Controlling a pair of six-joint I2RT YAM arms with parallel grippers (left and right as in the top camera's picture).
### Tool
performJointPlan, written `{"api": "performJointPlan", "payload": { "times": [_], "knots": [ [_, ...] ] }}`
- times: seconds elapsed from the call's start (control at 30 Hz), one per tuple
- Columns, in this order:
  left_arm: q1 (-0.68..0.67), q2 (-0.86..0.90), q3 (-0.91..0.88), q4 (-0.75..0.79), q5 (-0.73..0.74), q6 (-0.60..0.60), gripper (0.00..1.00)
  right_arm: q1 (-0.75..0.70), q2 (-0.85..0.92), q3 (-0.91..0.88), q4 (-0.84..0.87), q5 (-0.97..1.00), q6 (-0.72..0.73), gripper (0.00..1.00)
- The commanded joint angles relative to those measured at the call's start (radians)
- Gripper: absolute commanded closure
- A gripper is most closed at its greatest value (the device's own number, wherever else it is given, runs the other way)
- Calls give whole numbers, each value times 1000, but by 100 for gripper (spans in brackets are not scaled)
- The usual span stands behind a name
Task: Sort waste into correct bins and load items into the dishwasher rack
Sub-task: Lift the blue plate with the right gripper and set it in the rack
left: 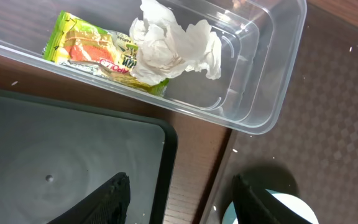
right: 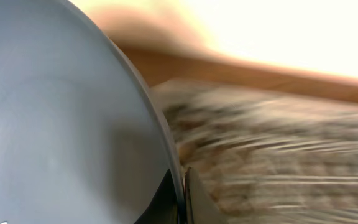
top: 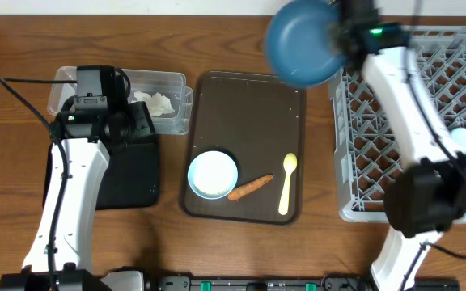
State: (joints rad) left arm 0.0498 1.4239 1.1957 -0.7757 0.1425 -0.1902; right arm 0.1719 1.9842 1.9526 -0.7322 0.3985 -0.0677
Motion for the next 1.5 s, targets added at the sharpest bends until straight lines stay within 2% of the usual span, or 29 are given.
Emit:
{"api": "performJointPlan", "payload": {
  "times": [0.0,0.13,0.2,0.37,0.57,0.8,1.13,1.47],
  "knots": [
    [2,-6,6,2,-13,-10,45,-61,-32,21,45,319,-185,99],
    [2,-6,6,2,-13,-10,45,-151,-26,20,134,472,-310,99],
    [2,-6,6,2,-13,-10,45,-193,-22,20,166,491,-316,99],
    [2,-6,6,2,-13,-10,45,-303,-20,20,210,499,-318,99],
    [2,-6,6,2,-13,-10,45,-405,2,19,229,499,-423,99],
    [2,-6,6,2,-13,-10,45,-508,44,16,276,526,-447,99],
    [2,-6,6,2,-13,-10,45,-559,111,16,422,593,-605,99],
    [2,-6,6,2,-13,-10,44,-555,185,11,415,593,-612,99]
  ]
}}
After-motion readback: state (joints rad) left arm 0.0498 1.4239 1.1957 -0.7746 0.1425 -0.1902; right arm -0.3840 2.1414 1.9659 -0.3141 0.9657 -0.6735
